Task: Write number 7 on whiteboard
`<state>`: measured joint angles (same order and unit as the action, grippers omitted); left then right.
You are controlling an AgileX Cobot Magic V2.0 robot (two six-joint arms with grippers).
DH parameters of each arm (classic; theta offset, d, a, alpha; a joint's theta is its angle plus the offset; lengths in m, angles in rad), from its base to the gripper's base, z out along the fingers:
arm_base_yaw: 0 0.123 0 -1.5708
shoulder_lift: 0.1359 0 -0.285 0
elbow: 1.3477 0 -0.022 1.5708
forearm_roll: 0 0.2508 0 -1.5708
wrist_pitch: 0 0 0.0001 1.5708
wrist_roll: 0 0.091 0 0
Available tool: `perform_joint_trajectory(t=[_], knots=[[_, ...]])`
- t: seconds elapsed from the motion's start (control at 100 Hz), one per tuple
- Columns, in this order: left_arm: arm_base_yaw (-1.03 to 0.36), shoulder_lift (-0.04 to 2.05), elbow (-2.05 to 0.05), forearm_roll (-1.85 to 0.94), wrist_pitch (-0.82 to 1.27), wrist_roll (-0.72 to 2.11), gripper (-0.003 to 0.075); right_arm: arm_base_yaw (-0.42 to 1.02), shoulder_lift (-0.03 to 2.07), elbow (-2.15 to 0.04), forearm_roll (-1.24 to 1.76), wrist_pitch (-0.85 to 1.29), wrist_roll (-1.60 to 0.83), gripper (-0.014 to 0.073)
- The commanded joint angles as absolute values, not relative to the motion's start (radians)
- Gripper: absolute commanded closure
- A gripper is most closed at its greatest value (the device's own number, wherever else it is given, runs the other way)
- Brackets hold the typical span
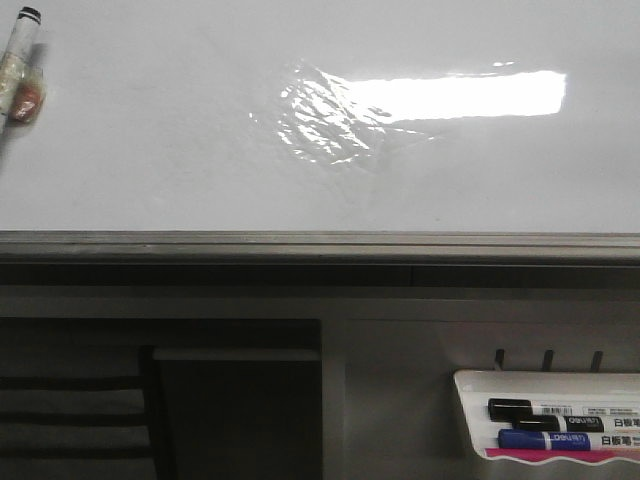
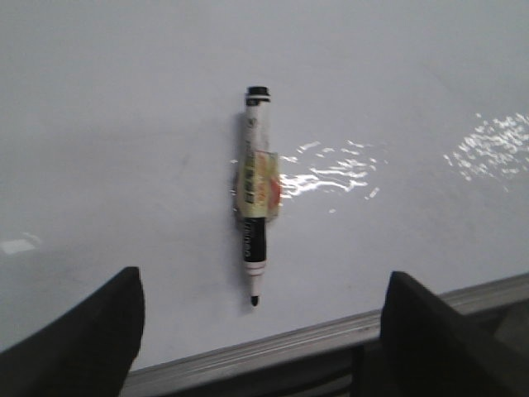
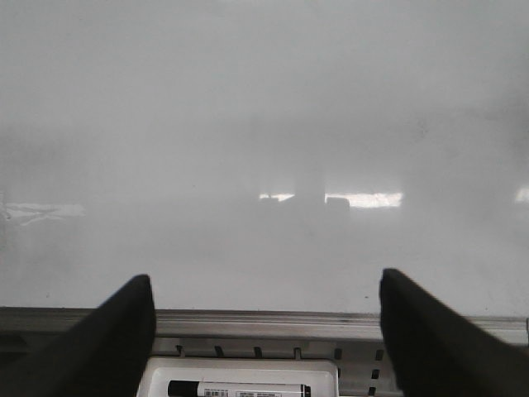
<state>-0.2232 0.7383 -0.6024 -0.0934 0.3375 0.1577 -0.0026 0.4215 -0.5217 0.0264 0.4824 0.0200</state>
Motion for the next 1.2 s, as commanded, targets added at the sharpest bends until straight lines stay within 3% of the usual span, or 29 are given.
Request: perform_joint_trajectory(t=[0.0,0.47,0.73,1.19], knots=[[-0.256,0.813,-0.664,-0.084,0.283,0.161,0.0177,-0.001,0.435,-0.558,0.03,0.406,0.018,0.0091],[-0.206,1.235,-0.888,-0.082,0.316,0.157,0.0185,-0.001,0.435,-0.553,0.03,0.421,0.018,0.0091],[-0.206,1.33,-0.929,-0.082,0.314,0.157,0.0364,-0.001,0.435,-0.553,0.03,0.421,0.018,0.0091],[-0.206,1.353,-0.929,-0.082,0.298,0.157,0.0553,-0.001,0.435,-0.553,0.03,0.421,0.018,0.0091]])
